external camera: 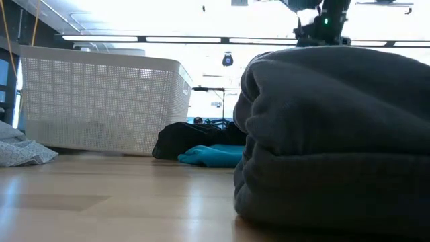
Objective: Sort clothes
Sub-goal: Put the light blue short into the right laundry bin, then put the blue patterned short into the right laundry bin
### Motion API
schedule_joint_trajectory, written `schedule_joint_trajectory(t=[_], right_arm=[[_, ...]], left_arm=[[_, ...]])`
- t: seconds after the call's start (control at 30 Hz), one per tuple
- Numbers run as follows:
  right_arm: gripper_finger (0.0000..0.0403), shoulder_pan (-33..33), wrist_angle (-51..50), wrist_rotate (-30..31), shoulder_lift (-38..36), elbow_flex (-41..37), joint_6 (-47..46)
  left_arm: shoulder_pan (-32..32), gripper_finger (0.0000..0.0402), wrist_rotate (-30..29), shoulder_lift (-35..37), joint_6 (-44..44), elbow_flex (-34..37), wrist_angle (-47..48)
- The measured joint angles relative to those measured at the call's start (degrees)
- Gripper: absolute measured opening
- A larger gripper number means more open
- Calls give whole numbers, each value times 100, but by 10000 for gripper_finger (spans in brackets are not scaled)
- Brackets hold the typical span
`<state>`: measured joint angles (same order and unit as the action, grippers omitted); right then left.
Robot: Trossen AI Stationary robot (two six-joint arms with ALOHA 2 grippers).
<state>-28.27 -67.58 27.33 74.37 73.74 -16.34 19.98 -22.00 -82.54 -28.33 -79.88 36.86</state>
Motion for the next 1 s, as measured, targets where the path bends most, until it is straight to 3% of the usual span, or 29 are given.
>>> schedule_joint_trajectory(t=[0.23, 0.43, 0.57, 0.7, 0.83, 1.0], right_arm=[[169, -794, -96, -479, -8, 686, 184], [184, -574, -589, -923, -52, 1937, -78], [177, 439, -295, -1150, -317, 2306, -422], [172, 1975, 369, -806, -649, 2077, -526], [170, 3411, 1016, -296, -829, 1441, -807], [169, 4585, 2302, 221, -814, 285, -1335]], left_arm=[[-60, 145, -13, 0, 114, 0, 4], [-360, 145, -33, 2, 505, 0, -112], [-550, 145, -30, 2, 593, -3, -304], [-589, 145, 255, 44, 358, -123, -165], [-284, 145, 644, 57, -588, -651, 1522], [430, 145, 1349, 14, -2949, -608, 3932]])
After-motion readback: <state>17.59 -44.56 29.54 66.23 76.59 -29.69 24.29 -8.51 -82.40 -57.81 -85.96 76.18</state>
